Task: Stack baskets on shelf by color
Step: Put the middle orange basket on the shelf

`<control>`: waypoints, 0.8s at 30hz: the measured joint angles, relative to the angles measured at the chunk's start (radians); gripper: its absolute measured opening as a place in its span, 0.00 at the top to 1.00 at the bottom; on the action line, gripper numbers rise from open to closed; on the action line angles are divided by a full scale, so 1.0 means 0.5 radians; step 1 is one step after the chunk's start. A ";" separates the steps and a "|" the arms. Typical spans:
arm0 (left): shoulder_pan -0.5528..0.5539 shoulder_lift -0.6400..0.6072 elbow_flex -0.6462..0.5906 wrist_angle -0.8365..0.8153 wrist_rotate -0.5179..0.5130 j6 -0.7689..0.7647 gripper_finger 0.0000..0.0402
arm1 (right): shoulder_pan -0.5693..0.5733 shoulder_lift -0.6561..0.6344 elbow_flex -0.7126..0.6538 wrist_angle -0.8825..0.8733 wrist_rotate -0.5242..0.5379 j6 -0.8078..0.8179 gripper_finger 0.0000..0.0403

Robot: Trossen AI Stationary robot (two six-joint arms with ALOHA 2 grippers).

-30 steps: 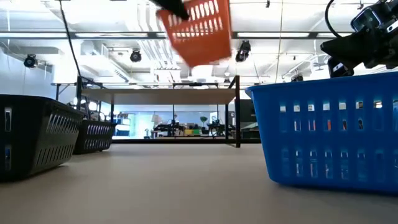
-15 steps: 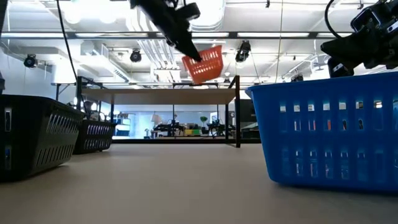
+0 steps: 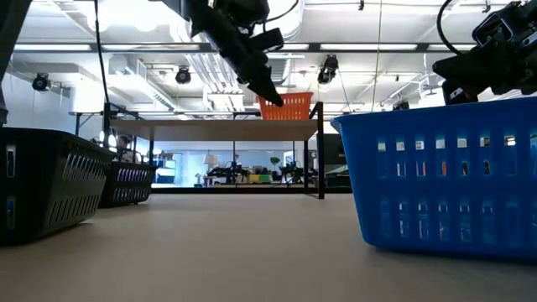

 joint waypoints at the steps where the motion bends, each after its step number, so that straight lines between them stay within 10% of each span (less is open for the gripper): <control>1: 0.000 0.001 0.000 0.000 -0.001 0.000 0.97 | 0.000 0.000 0.000 0.001 0.000 0.000 0.98; 18: -0.133 -0.181 0.182 -0.021 -0.025 -0.073 0.63 | 0.000 -0.001 0.000 0.002 0.000 0.000 0.98; 24: -0.190 -0.374 0.139 -0.323 -0.444 -0.363 0.63 | 0.000 0.000 0.001 0.001 0.000 0.000 0.98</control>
